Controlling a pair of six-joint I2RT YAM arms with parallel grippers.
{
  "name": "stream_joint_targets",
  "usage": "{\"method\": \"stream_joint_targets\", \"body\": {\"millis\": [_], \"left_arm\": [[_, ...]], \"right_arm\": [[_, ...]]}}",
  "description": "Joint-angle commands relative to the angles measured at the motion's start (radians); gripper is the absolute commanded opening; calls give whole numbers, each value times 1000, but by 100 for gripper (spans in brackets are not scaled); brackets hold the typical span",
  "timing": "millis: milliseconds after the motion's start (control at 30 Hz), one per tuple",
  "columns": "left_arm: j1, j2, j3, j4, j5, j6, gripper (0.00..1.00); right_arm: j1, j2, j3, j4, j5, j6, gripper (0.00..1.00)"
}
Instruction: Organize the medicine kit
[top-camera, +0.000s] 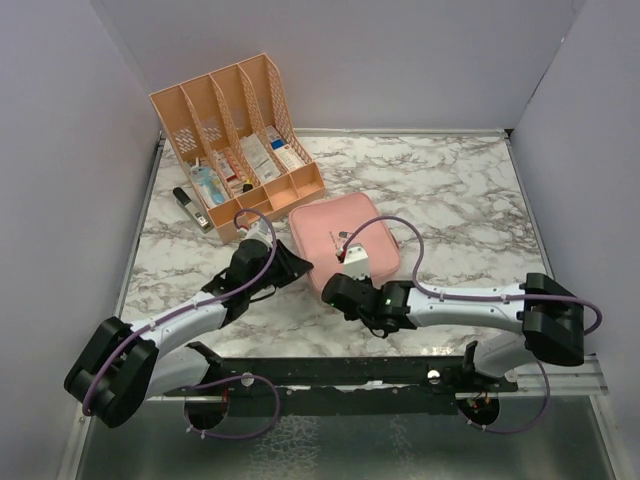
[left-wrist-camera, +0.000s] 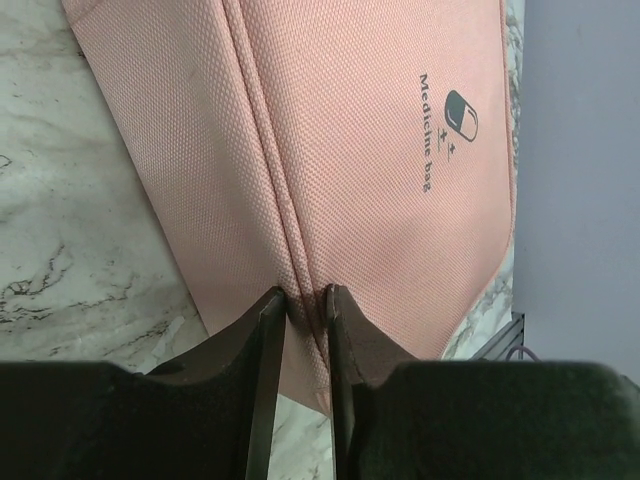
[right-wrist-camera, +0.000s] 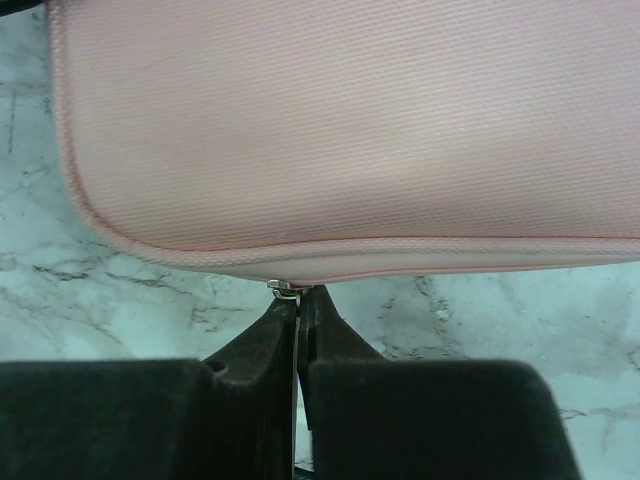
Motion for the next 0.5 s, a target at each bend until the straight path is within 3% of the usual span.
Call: {"method": "stream_joint_targets", "body": {"millis": [0,467], "left_arm": [[16,15,12,-90,-147,63,12],[21,28,25,-101,-131,81,12]], "right_arm": [[-51,-74,-51,-49,40,-55,1],[-305,-238,-180,-10,-50,-153,1]]}}
